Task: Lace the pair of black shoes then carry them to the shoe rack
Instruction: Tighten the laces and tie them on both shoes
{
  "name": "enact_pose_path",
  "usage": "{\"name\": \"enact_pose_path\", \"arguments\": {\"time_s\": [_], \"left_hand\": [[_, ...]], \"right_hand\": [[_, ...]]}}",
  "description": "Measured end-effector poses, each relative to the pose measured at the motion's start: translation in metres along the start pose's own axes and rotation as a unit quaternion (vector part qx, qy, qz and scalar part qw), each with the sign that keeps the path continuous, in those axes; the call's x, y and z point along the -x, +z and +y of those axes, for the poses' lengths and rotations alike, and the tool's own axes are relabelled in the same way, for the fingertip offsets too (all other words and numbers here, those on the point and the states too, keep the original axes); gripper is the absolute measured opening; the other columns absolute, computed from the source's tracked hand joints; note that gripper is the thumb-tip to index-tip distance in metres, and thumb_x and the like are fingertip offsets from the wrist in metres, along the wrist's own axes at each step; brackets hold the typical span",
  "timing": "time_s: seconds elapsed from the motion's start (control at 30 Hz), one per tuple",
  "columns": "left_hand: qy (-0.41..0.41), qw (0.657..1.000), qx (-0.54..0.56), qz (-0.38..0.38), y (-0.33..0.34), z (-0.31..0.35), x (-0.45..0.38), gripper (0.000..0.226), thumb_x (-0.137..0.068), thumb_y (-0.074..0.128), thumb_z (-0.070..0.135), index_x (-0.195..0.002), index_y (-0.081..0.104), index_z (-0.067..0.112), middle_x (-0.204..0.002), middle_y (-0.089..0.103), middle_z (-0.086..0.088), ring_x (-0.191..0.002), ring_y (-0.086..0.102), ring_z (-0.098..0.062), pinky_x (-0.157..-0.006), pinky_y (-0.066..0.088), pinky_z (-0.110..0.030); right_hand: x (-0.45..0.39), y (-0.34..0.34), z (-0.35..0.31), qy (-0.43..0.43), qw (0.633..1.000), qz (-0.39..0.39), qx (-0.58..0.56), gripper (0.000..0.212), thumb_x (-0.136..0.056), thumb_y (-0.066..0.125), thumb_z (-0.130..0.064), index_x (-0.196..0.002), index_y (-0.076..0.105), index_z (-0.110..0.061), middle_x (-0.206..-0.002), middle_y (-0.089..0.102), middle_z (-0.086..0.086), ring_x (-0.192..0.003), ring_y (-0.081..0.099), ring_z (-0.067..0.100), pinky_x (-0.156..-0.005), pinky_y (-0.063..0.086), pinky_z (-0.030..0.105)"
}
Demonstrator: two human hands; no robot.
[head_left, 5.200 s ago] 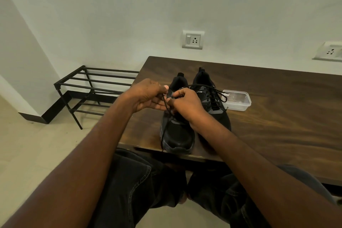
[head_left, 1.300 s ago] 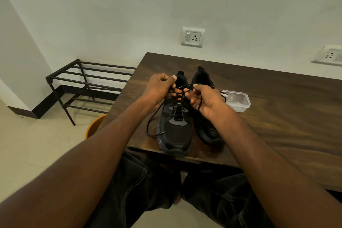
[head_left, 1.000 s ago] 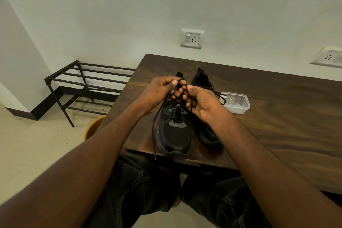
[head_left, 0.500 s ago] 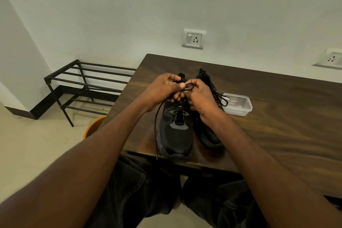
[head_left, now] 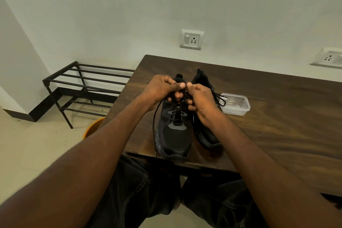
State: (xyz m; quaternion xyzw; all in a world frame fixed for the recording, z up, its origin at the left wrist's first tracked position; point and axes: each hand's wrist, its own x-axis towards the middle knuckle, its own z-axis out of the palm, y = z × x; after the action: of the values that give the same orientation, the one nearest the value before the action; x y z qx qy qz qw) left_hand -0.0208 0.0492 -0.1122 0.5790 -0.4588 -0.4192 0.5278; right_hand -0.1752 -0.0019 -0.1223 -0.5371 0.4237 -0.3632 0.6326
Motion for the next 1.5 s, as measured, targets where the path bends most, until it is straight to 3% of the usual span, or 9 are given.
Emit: {"name": "enact_pose_path", "arguments": {"time_s": [0.27, 0.43, 0.6, 0.8, 1.03, 1.17, 1.3, 1.4, 1.5], "left_hand": [[-0.027, 0.993, 0.005, -0.119, -0.014, 0.003, 0.002, 0.025, -0.087, 0.079, 0.01, -0.077, 0.057, 0.02, -0.079, 0.068, -0.001, -0.072, 0.063, -0.01, -0.058, 0.045, -0.021], [0.135, 0.98, -0.139, -0.045, -0.01, 0.001, 0.004, 0.033, -0.084, 0.078, -0.003, -0.073, 0.053, 0.016, -0.079, 0.063, -0.006, -0.08, 0.068, -0.02, -0.068, 0.058, -0.029], [0.29, 0.892, -0.347, 0.013, -0.012, 0.005, 0.004, 0.033, -0.083, 0.07, -0.006, -0.071, 0.056, 0.021, -0.071, 0.067, -0.003, -0.071, 0.068, -0.025, -0.063, 0.056, -0.05], [0.327, 0.854, -0.404, -0.008, -0.019, 0.009, 0.007, 0.019, -0.086, 0.07, -0.001, -0.082, 0.062, 0.016, -0.079, 0.069, 0.001, -0.076, 0.068, -0.021, -0.068, 0.055, -0.049], [0.34, 0.864, -0.371, -0.025, -0.016, 0.011, 0.007, 0.008, -0.089, 0.073, 0.01, -0.09, 0.068, 0.017, -0.095, 0.072, 0.006, -0.089, 0.068, -0.012, -0.08, 0.057, -0.037], [0.278, 0.912, -0.299, -0.031, -0.016, 0.008, 0.012, 0.019, -0.087, 0.078, 0.006, -0.081, 0.064, 0.016, -0.084, 0.071, 0.004, -0.084, 0.07, -0.013, -0.077, 0.055, -0.024], [0.006, 0.994, -0.112, -0.017, -0.015, 0.016, 0.012, 0.02, -0.086, 0.077, 0.004, -0.08, 0.061, 0.015, -0.077, 0.068, -0.003, -0.062, 0.062, -0.01, -0.048, 0.045, -0.019], [-0.196, 0.975, 0.101, -0.018, -0.019, 0.02, 0.01, 0.013, -0.09, 0.067, 0.001, -0.087, 0.06, 0.011, -0.08, 0.064, -0.006, -0.052, 0.048, -0.006, -0.037, 0.028, -0.015], [-0.248, 0.953, 0.174, -0.018, -0.016, 0.023, 0.011, 0.006, -0.092, 0.063, 0.0, -0.09, 0.063, 0.006, -0.074, 0.062, -0.004, -0.05, 0.046, -0.005, -0.036, 0.026, -0.013]], "right_hand": [[-0.013, 0.005, -0.001, 0.067, 0.994, 0.049, -0.074, 0.024, -0.112, 0.047, -0.026, -0.093, 0.052, -0.011, -0.068, 0.047, 0.003, -0.041, 0.037, 0.006, -0.034, 0.025, 0.019], [-0.018, 0.009, 0.002, 0.075, 0.993, 0.068, -0.06, 0.025, -0.109, 0.054, -0.024, -0.086, 0.053, -0.014, -0.066, 0.043, 0.0, -0.042, 0.037, 0.007, -0.034, 0.026, 0.019], [-0.019, 0.008, 0.003, 0.048, 0.997, 0.065, -0.005, 0.018, -0.102, 0.067, -0.024, -0.088, 0.061, -0.014, -0.065, 0.048, -0.001, -0.048, 0.038, 0.007, -0.038, 0.031, 0.019], [-0.016, 0.011, 0.003, 0.033, 0.998, 0.043, -0.014, 0.014, -0.101, 0.067, -0.022, -0.101, 0.068, -0.008, -0.06, 0.06, 0.001, -0.041, 0.044, 0.005, -0.039, 0.028, 0.019], [-0.012, 0.006, -0.003, 0.045, 0.999, 0.016, -0.003, 0.011, -0.095, 0.074, -0.017, -0.094, 0.07, -0.007, -0.06, 0.058, 0.003, -0.039, 0.042, 0.004, -0.036, 0.025, 0.018], [-0.013, 0.005, -0.003, 0.045, 0.999, -0.002, 0.024, 0.018, -0.098, 0.071, -0.022, -0.095, 0.072, -0.004, -0.062, 0.063, 0.003, -0.044, 0.047, 0.005, -0.038, 0.027, 0.017], [-0.011, 0.003, -0.001, 0.018, 0.999, -0.026, 0.013, 0.021, -0.104, 0.064, -0.026, -0.113, 0.065, -0.007, -0.066, 0.065, 0.0, -0.045, 0.05, 0.001, -0.042, 0.031, 0.018], [-0.007, -0.004, 0.0, -0.019, 0.992, -0.119, 0.031, 0.021, -0.096, 0.074, -0.032, -0.102, 0.063, -0.015, -0.081, 0.066, 0.002, -0.063, 0.057, 0.008, -0.052, 0.038, 0.021], [-0.003, -0.006, 0.001, -0.034, 0.987, -0.155, 0.032, 0.027, -0.083, 0.085, -0.012, -0.103, 0.066, -0.008, -0.1, 0.075, 0.017, -0.091, 0.074, 0.029, -0.076, 0.059, 0.032]]}}
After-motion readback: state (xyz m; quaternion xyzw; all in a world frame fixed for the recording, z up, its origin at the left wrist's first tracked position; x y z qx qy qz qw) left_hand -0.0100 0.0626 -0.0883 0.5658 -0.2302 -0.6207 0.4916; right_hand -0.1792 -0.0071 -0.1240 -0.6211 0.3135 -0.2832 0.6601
